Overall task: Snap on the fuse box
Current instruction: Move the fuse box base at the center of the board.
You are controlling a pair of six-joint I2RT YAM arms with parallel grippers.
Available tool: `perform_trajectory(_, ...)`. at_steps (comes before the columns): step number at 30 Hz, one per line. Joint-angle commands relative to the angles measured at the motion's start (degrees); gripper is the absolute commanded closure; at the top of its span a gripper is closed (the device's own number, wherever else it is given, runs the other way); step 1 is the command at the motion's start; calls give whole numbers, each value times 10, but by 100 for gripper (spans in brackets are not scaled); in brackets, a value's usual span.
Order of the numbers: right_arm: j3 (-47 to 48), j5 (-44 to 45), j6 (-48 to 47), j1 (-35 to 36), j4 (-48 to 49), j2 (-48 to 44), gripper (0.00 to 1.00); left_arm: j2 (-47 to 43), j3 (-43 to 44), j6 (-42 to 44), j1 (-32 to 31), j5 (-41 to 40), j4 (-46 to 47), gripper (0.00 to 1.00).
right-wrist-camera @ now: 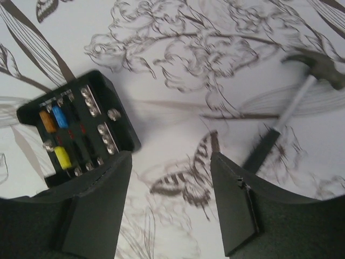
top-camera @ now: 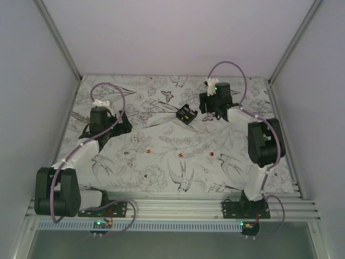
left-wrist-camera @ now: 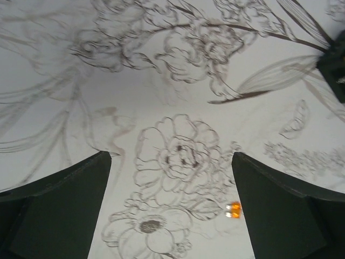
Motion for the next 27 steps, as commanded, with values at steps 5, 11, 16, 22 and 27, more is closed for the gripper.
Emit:
perform_trajectory(5, 159, -20, 2, 36, -107, 126, 49, 42, 36, -54, -23, 111, -56, 0)
perform_trajectory(11, 192, -15, 5, 40, -119, 160, 64, 81, 66, -42, -44, 132, -80, 0)
perform_trajectory(16, 189, -6, 4, 46, -134, 159, 78, 89, 77, -36, -62, 129, -92, 0)
perform_trajectory(22, 125, 32, 10, 66, -137, 109, 87, 85, 88, -45, -88, 130, -112, 0)
perform_trajectory(27, 57, 96, 52, 101, -147, 55, 92, 65, 87, -65, -111, 98, -147, 0)
